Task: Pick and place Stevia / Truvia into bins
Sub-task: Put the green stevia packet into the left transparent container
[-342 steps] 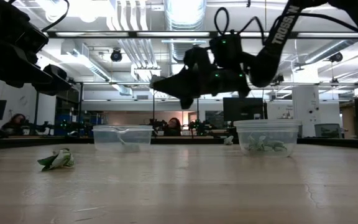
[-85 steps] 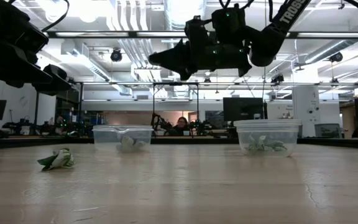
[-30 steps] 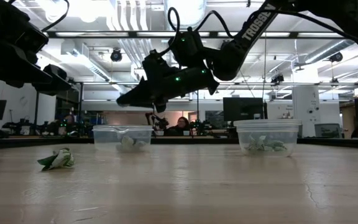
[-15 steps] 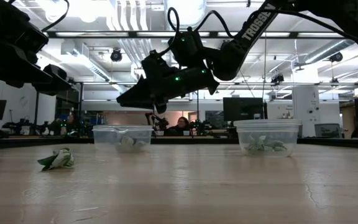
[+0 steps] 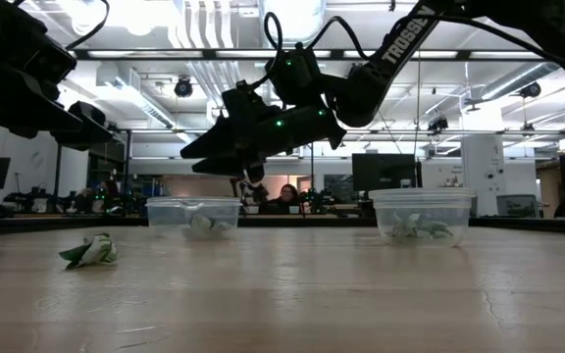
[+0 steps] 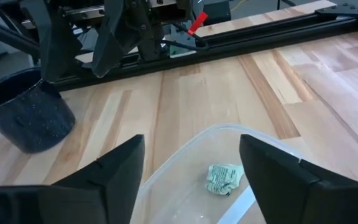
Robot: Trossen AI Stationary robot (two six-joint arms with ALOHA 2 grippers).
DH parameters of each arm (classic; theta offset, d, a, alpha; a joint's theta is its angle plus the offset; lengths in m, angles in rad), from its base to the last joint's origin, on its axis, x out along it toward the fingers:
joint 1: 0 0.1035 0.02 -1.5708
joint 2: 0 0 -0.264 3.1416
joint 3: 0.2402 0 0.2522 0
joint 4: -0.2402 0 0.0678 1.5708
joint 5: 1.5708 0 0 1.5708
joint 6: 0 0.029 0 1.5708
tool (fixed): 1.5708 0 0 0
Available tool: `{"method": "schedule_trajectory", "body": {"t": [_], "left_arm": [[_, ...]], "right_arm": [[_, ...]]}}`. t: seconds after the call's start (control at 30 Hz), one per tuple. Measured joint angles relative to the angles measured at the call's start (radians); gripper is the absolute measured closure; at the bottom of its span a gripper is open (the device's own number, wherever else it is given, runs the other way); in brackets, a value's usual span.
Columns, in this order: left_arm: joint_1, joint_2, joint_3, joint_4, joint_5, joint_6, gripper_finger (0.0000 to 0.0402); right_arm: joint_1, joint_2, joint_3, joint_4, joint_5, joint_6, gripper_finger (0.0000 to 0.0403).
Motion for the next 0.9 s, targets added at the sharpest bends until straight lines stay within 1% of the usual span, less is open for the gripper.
{"method": "schedule_trajectory", "body": {"t": [0.2,0.4,0.47,0.57,0.73,0.9], "left_arm": [[0.0,0.0,0.0,0.0,0.0,0.0,0.0193],[0.0,0.0,0.0,0.0,0.0,0.0,0.0193],[0.0,0.0,0.0,0.0,0.0,0.0,0.0193],[0.0,0.0,0.0,0.0,0.0,0.0,0.0193],[0.0,0.0,0.0,0.0,0.0,0.0,0.0193],[0.0,0.0,0.0,0.0,0.0,0.0,0.0193]], "right_arm": [[0.0,0.0,0.0,-0.001,0.0,0.005,0.0139],[0.012,-0.001,-0.001,-0.022,-0.004,0.159,0.0141],[0.02,-0.001,-0.001,-0.025,-0.008,0.176,0.0143],[0.042,-0.001,-0.005,-0.028,-0.019,0.142,0.0145],[0.09,-0.002,-0.009,-0.051,-0.121,0.082,0.0141],[0.147,-0.006,-0.028,-0.114,-0.129,0.076,0.0138]]}}
